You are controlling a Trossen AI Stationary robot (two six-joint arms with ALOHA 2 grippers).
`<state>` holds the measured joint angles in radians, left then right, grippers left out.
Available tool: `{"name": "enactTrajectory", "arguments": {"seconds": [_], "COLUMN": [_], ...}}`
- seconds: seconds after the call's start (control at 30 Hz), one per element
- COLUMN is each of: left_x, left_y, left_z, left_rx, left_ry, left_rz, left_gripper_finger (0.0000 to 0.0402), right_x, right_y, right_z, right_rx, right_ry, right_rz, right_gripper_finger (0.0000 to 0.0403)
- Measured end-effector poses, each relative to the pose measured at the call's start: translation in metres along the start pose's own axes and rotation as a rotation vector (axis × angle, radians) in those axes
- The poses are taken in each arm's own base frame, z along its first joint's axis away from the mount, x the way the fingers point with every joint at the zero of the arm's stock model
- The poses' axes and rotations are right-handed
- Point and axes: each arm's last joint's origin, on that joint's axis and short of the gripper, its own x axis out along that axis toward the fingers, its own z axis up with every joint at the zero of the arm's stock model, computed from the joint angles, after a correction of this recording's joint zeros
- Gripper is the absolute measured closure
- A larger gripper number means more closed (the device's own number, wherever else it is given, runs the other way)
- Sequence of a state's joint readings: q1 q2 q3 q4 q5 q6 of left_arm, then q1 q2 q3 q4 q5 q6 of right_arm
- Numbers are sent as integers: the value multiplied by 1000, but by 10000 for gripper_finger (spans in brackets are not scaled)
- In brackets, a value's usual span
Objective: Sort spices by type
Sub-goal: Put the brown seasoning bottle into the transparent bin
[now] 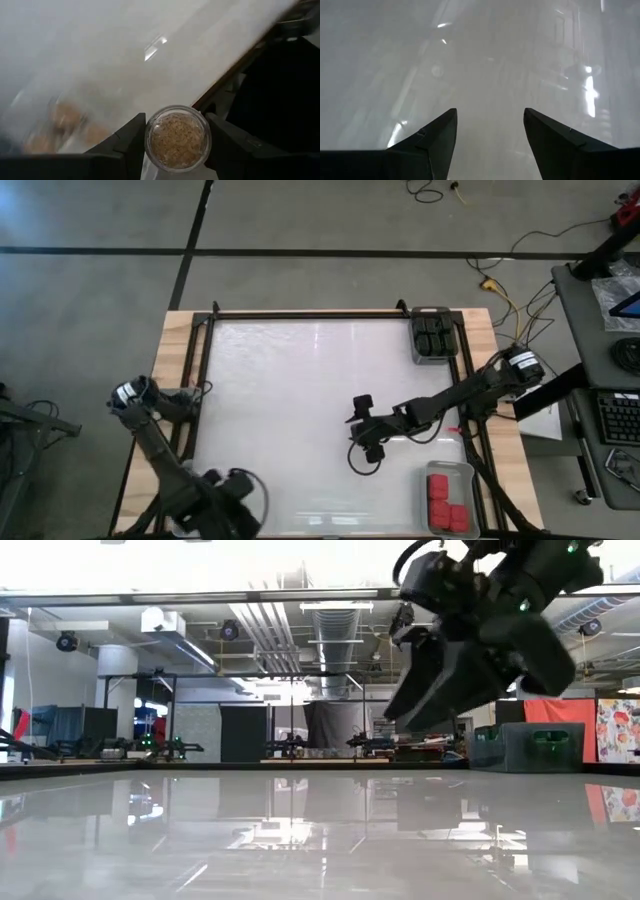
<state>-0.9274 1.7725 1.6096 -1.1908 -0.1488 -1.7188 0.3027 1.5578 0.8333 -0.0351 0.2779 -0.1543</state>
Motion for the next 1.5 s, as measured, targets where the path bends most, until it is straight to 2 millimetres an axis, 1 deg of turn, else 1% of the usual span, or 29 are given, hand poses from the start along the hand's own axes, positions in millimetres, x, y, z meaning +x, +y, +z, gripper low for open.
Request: {"name": "enactTrajectory", "arguments": {"seconds": [0.17,0.27,0.37,0.47,0.63,1.0,1.23,1.37,1.5], "left_x": [-5,-6,-7,-8,-2,20,35,38,39], "left_y": [15,22,28,33,37,34,43,44,39], "left_z": [-24,-36,-42,-42,-42,-49,-50,-52,-57], "left_rx": [-196,-270,-321,-355,-343,-314,-280,-251,-239], "left_ry": [52,72,81,65,40,23,-1,37,99], "left_rz": [112,171,225,287,333,392,455,468,418], "left_gripper_finger": [242,242,242,242,242,242,242,242,242], "right_x": [13,17,18,18,18,18,18,18,18], "right_y": [3,4,4,4,4,4,4,4,4], "right_z": [0,2,4,5,5,4,4,4,3], "right_rx": [-84,-99,-109,-117,-117,-116,-107,-98,-91], "right_ry": [-25,-62,-84,-89,-88,-83,-84,-83,-81], "right_rz": [-7,-17,-23,-24,-24,-23,-22,-22,-21], "right_gripper_finger": [184,182,182,182,184,183,179,183,181]}}
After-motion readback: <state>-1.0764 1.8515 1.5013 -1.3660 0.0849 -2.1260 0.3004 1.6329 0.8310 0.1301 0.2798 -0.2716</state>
